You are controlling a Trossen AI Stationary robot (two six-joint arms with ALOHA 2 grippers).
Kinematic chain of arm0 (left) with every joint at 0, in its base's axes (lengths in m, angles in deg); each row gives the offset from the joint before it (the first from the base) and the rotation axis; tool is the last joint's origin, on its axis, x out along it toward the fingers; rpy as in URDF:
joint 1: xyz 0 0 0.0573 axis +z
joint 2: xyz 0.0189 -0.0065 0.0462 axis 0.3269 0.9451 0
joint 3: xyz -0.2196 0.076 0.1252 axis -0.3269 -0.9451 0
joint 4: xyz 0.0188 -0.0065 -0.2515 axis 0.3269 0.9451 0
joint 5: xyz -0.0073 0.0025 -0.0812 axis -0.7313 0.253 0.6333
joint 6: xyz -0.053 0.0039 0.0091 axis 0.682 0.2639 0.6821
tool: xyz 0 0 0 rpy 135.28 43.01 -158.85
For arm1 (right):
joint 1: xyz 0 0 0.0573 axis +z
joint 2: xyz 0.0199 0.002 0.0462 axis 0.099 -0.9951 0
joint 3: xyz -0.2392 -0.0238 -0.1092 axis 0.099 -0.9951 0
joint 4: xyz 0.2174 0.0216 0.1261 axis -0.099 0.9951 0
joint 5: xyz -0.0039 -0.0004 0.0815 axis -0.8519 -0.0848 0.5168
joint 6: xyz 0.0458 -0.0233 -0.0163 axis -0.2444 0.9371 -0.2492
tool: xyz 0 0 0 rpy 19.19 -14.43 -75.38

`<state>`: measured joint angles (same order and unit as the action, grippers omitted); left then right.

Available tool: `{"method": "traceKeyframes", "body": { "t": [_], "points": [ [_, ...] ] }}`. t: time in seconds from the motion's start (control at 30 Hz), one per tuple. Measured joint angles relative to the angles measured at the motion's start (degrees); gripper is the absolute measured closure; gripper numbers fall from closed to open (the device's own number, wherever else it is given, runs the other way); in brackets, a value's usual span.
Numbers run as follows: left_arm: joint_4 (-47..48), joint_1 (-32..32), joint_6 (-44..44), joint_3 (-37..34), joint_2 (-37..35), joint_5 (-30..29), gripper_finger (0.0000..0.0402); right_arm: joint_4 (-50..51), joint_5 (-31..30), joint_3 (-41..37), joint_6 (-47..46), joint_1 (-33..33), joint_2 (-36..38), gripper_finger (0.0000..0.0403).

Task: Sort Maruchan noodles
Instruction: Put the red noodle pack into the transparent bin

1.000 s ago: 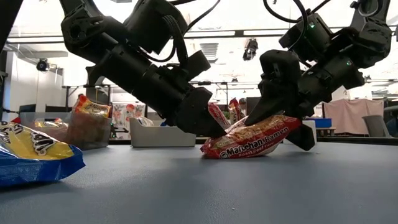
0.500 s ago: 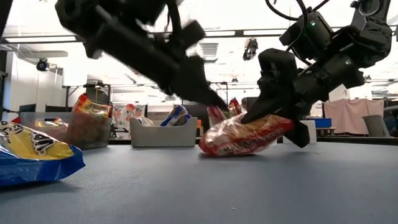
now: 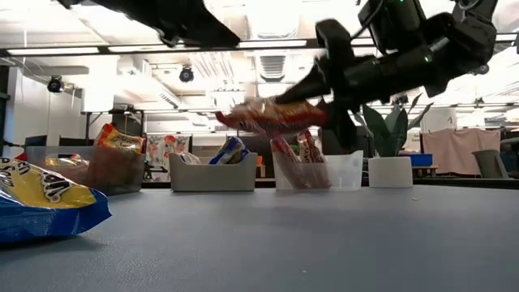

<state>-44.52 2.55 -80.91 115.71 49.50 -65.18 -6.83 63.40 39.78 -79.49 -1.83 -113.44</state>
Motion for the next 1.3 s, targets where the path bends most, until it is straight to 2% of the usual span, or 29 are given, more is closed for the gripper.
{"method": "traceKeyframes", "body": {
  "t": [0.23,0.3,0.37,0.47,0.63,0.7,0.8,0.93,1.1,1.3],
  "points": [
    [-0.6,-0.1,1.7,-6.2,-12.0,0.0,0.0315,0.2,-4.7,4.5,11.5,-0.8,3.8,0.0259],
    [-0.9,-0.1,1.6,-7.3,-14.4,0.0,0.0315,3.6,-6.8,6.6,14.8,-1.3,5.4,0.0259],
    [-1.0,-0.1,1.1,-8.2,-16.2,-0.2,0.0315,11.2,-10.0,9.1,17.8,-2.1,7.8,0.0259],
    [-0.8,0.0,0.5,-9.2,-18.1,-1.3,0.0315,24.6,-19.8,14.0,23.5,-2.5,10.3,0.0259],
    [-1.0,0.0,-0.3,-9.7,-19.3,-1.6,0.0315,48.3,-44.4,23.4,30.4,-3.2,11.9,0.0259],
    [-0.8,0.0,-0.8,-9.7,-19.4,-1.6,0.0315,57.1,-49.3,27.2,29.3,-4.7,11.5,0.0259],
    [-0.7,0.0,-0.8,-9.7,-19.1,-2.0,0.0315,71.0,-47.3,31.4,22.0,-8.3,10.7,0.0259],
    [-0.8,0.0,-0.7,-9.8,-18.2,-2.2,0.0315,82.4,-36.0,35.9,14.9,-13.8,9.0,0.0259],
    [-0.7,0.0,-0.7,-9.8,-17.6,-2.1,0.0315,92.1,-29.5,44.5,16.0,-18.6,7.6,0.0259],
    [-0.8,0.0,-0.8,-9.8,-17.9,-2.1,0.0315,104.8,-15.6,57.2,17.5,-26.2,5.9,0.0259]
  ]
}}
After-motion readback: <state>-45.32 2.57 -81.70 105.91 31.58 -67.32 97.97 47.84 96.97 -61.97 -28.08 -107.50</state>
